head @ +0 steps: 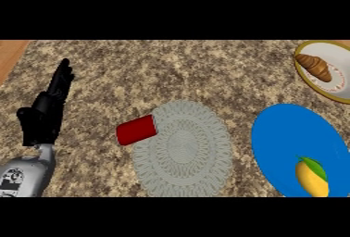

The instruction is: Pick the croissant from the plate and place it in the bowl

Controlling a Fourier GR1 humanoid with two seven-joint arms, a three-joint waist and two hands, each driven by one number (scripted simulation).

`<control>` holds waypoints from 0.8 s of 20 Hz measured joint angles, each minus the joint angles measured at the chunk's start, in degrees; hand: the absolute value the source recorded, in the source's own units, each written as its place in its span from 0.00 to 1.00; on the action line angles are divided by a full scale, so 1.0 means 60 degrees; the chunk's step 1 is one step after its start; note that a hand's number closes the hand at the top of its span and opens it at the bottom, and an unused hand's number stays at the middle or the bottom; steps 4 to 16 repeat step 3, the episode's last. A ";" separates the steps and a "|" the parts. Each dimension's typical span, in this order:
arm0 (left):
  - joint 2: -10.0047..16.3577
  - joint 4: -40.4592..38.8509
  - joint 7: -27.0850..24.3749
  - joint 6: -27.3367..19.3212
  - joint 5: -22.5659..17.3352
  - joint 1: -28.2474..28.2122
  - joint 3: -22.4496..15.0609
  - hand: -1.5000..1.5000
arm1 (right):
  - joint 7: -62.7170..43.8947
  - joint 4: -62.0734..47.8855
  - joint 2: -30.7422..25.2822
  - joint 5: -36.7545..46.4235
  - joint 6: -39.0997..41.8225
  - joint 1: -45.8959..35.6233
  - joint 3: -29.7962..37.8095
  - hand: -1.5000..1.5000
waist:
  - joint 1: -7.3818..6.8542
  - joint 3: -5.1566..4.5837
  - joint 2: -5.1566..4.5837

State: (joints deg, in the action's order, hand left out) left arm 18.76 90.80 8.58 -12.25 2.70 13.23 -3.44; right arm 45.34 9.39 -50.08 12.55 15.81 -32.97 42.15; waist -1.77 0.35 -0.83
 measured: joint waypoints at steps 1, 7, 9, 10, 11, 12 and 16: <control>-0.0069 0.0013 -0.0021 -0.0038 0.0042 -0.0028 -0.0026 0.50 | 0.0072 0.0013 -0.0057 -0.0026 0.0144 0.0075 0.0003 0.00 | 0.0007 -0.0001 0.0003; -0.0038 0.0092 0.0158 0.0007 0.0057 0.0056 0.0022 0.50 | 0.0175 0.0037 -0.0037 -0.0062 0.0201 0.0213 -0.0009 0.00 | 0.0015 -0.0004 0.0013; -0.0038 0.0092 0.0158 0.0007 0.0057 0.0056 0.0022 0.50 | 0.0175 0.0037 -0.0037 -0.0062 0.0201 0.0213 -0.0009 0.00 | 0.0015 -0.0004 0.0013; -0.0038 0.0092 0.0158 0.0007 0.0057 0.0056 0.0022 0.50 | 0.0175 0.0037 -0.0037 -0.0062 0.0201 0.0213 -0.0009 0.00 | 0.0015 -0.0004 0.0013; -0.0038 0.0092 0.0158 0.0007 0.0057 0.0056 0.0022 0.50 | 0.0175 0.0037 -0.0037 -0.0062 0.0201 0.0213 -0.0009 0.00 | 0.0015 -0.0004 0.0013; -0.0038 0.0092 0.0158 0.0007 0.0057 0.0056 0.0022 0.50 | 0.0175 0.0037 -0.0037 -0.0062 0.0201 0.0213 -0.0009 0.00 | 0.0015 -0.0004 0.0013; -0.0038 0.0092 0.0158 0.0007 0.0057 0.0056 0.0022 0.50 | 0.0175 0.0037 -0.0037 -0.0062 0.0201 0.0213 -0.0009 0.00 | 0.0015 -0.0004 0.0013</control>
